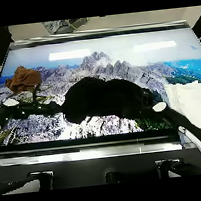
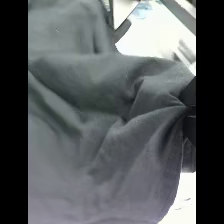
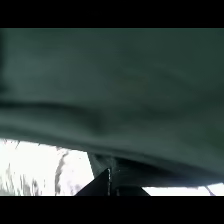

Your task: Fold the shirts.

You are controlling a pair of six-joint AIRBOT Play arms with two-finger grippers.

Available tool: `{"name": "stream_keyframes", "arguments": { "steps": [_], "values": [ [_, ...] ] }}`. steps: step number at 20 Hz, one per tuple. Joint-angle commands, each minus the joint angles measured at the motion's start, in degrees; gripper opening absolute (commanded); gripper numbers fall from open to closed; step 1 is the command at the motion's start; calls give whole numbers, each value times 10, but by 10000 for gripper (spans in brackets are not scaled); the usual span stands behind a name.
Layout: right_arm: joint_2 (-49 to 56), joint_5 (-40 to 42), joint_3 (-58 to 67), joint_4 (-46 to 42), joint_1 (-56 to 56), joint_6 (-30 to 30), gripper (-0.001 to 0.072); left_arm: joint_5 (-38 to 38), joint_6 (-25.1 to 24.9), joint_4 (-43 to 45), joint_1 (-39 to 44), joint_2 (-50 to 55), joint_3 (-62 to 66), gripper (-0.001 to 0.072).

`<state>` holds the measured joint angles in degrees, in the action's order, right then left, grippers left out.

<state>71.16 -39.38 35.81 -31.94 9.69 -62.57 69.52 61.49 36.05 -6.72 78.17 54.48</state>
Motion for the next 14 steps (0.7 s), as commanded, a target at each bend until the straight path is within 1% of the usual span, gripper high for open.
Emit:
{"name": "stream_keyframes", "arguments": {
  "steps": [1, 3, 4, 5, 6, 7, 8, 9, 11, 13, 14],
  "values": [
    [-67, -84, 96, -170, -27, 81, 44, 0, -35, -1, -26, -47, 63, 30],
    [-145, -99, 203, -310, -66, 63, 45, -12, -37, -1, -47, -105, 150, 31],
    [-188, -84, 267, -366, -87, 53, 45, -25, -27, -1, -58, -137, 207, 31],
    [-228, -59, 325, -406, -104, 42, 45, -47, -5, -1, -69, -166, 263, 31],
    [-264, -29, 379, -439, -116, 31, 45, -85, 24, -1, -81, -197, 321, 31],
    [-299, -5, 429, -464, -124, 28, 45, -129, 38, -1, -90, -225, 370, 31],
    [-328, 0, 469, -481, -124, 28, 45, -172, 37, -1, -94, -251, 409, 31],
    [-350, -7, 494, -480, -124, 23, 45, -205, 38, -1, -94, -276, 438, 31],
    [-383, -31, 508, -478, -124, -17, 45, -205, 63, -1, -91, -316, 458, 31],
    [-402, -71, 508, -478, -124, -20, 45, -186, 91, 2, -92, -347, 458, 31],
    [-406, -85, 508, -478, -124, -20, 45, -188, 97, 2, -93, -358, 458, 31]
  ]
}}
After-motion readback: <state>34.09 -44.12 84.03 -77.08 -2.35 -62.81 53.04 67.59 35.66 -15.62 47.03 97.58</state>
